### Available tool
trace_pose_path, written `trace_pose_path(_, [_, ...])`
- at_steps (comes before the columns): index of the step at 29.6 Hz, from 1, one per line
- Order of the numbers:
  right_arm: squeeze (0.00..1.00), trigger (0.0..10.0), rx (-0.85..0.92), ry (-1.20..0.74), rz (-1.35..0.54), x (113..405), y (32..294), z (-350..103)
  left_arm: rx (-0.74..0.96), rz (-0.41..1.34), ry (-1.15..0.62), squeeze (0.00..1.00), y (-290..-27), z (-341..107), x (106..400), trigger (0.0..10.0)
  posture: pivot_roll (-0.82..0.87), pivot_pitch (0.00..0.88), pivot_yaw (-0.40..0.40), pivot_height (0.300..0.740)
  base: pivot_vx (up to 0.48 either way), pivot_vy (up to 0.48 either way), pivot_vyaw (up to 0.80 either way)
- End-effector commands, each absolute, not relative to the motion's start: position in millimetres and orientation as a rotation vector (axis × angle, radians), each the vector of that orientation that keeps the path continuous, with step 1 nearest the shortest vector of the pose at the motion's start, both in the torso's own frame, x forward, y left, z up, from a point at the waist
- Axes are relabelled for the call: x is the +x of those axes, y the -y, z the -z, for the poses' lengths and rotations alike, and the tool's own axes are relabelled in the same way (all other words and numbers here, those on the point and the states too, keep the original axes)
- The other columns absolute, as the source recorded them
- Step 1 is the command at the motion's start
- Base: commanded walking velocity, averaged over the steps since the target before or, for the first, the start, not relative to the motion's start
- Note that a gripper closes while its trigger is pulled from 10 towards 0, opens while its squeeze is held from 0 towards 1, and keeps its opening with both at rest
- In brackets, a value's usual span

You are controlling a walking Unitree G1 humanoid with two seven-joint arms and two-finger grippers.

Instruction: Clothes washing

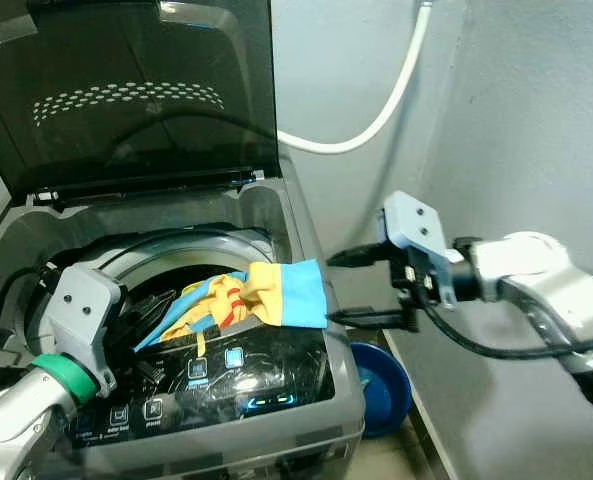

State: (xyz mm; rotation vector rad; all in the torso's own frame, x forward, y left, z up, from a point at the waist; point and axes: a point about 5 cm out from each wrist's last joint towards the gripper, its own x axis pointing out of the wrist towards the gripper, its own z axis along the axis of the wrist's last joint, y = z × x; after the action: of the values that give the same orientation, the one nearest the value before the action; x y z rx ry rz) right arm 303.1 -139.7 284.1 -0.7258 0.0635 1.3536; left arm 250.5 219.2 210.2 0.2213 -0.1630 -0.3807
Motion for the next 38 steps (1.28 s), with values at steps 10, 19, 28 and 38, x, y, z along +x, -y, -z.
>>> trace_pose_path(10, [0.00, 10.0, -0.892, -0.078, -1.232, 319, 119, -252, 0.229, 0.378, 0.147, 0.00, -222, -208, 252, 10.0, 0.06, 0.071, 0.106, 0.740, 0.000, 0.000, 0.00])
trace_pose_path(19, [0.00, 10.0, -0.903, 0.056, -1.103, 337, 102, -258, 0.233, 0.371, 0.144, 0.00, -223, -208, 251, 10.0, 0.06, 0.072, 0.103, 0.740, 0.000, 0.000, 0.00])
trace_pose_path(28, [0.00, 10.0, -0.212, 0.609, -0.738, 344, 45, -348, 0.235, 0.361, 0.144, 0.00, -223, -207, 252, 10.0, 0.06, 0.074, 0.100, 0.740, 0.000, 0.000, 0.00])
trace_pose_path(38, [0.00, 10.0, 0.040, 0.542, -0.481, 369, 87, -355, 0.232, 0.327, 0.108, 0.00, -221, -202, 256, 10.0, 0.06, 0.067, 0.080, 0.740, 0.000, 0.000, 0.00])
